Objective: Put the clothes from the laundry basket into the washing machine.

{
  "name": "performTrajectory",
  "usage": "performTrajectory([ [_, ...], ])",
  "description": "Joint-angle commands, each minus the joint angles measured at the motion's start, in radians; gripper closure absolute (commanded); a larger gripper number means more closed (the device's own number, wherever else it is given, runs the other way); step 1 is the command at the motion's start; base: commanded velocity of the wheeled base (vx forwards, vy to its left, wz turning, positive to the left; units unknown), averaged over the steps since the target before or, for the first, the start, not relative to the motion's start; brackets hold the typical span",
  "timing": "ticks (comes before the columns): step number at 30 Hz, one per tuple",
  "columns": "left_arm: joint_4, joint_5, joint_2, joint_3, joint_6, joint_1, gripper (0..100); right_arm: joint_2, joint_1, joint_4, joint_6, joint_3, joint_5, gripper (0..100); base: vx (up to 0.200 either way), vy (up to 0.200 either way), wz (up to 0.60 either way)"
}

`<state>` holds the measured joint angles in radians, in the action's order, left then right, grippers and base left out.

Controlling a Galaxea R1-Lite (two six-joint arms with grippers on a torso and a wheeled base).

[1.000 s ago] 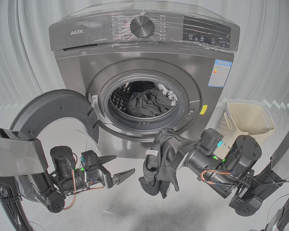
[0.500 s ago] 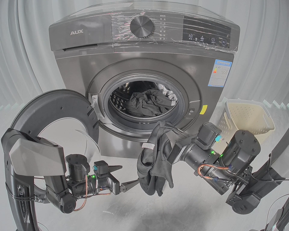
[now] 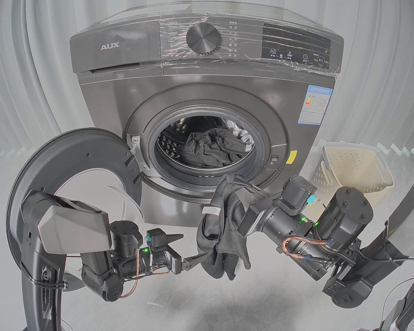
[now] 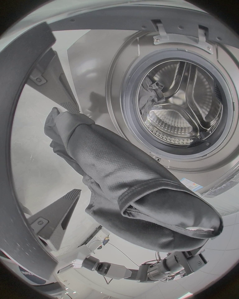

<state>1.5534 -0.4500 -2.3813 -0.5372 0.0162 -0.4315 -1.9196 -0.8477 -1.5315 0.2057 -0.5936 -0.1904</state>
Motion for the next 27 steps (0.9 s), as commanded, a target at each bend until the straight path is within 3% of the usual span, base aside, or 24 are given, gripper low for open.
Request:
performTrajectory([
  [1,0.001,0.004,-0.065,-0.058,0.001,-0.018,0,-0.003,-0.005,-0.001,0.000,-0.009,0.000,100,0.000,0.000,0.00],
  [5,0.001,0.010,-0.092,-0.090,0.001,-0.024,0,-0.004,-0.007,-0.001,0.000,-0.015,-0.001,100,0.000,0.000,0.00],
  [18,0.001,0.109,-0.171,-0.233,0.002,-0.027,0,-0.004,-0.010,-0.009,0.001,-0.015,-0.001,100,0.000,0.000,0.00],
  [19,0.001,0.114,-0.176,-0.240,0.002,-0.027,100,-0.004,-0.010,-0.009,0.001,-0.014,-0.001,100,0.000,0.000,0.00],
  [27,0.002,0.142,-0.184,-0.296,0.016,-0.023,100,-0.003,-0.008,-0.009,0.004,-0.006,-0.001,100,0.000,0.000,0.00],
])
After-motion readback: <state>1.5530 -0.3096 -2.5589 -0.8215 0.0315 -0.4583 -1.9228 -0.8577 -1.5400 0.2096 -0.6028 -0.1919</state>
